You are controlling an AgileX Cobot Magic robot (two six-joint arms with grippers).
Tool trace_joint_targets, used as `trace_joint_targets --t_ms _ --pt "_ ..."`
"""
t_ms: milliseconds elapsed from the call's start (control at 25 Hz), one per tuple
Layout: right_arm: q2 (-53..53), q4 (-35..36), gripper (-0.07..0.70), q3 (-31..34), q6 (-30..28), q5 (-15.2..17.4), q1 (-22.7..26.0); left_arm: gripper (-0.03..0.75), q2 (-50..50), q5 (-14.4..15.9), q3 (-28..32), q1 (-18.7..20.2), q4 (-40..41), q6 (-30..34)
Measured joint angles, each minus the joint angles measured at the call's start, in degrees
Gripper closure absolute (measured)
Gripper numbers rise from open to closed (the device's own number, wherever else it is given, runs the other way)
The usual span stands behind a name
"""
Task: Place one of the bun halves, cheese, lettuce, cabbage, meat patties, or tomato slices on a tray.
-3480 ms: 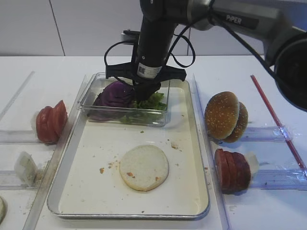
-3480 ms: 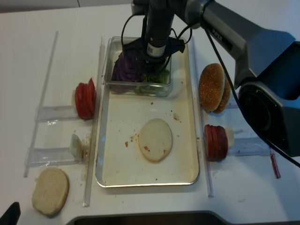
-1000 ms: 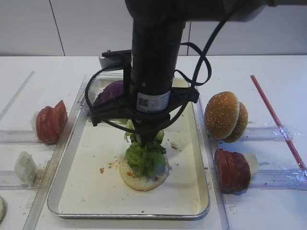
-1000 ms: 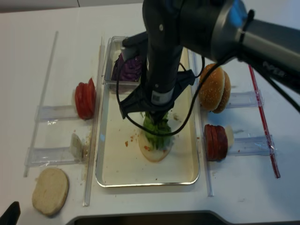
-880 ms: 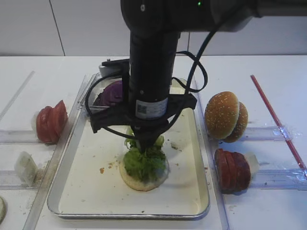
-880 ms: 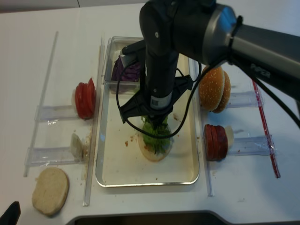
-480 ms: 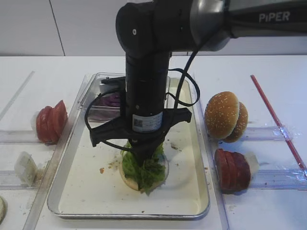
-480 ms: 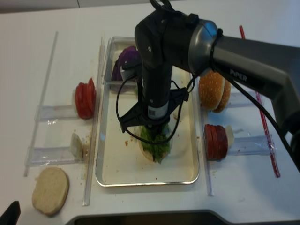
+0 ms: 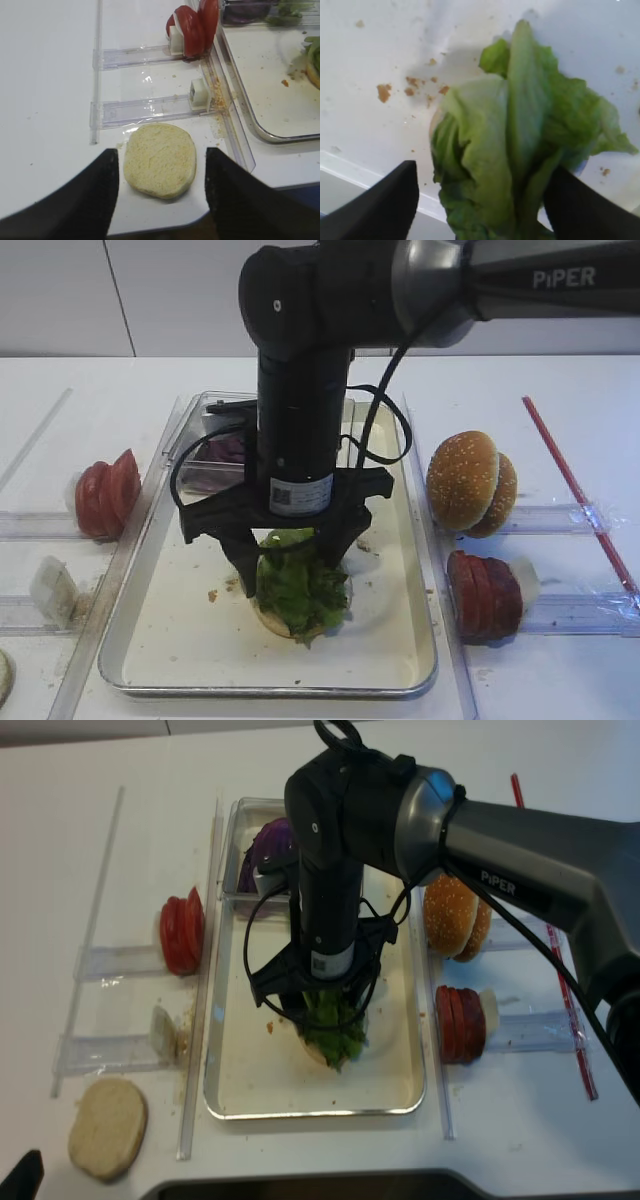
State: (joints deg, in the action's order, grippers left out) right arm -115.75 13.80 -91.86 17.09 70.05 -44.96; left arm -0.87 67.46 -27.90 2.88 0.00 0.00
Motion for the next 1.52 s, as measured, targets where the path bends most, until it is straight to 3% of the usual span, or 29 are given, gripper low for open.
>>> trace_joint_targets --t_ms 840,1320,1520 --pt "14.5 -3.1 0.067 0.0 1.5 0.6 0.6 0.358 0.0 0.0 0.0 0.0 0.0 0.0" --pt "26.5 -10.0 0.067 0.5 0.3 1.1 13.3 0.358 0.0 0.0 0.0 0.0 0.0 0.0" --pt "33.0 -12.8 0.067 5.4 -1.6 1.2 21.6 0.358 0.0 0.0 0.0 0.0 0.0 0.0"
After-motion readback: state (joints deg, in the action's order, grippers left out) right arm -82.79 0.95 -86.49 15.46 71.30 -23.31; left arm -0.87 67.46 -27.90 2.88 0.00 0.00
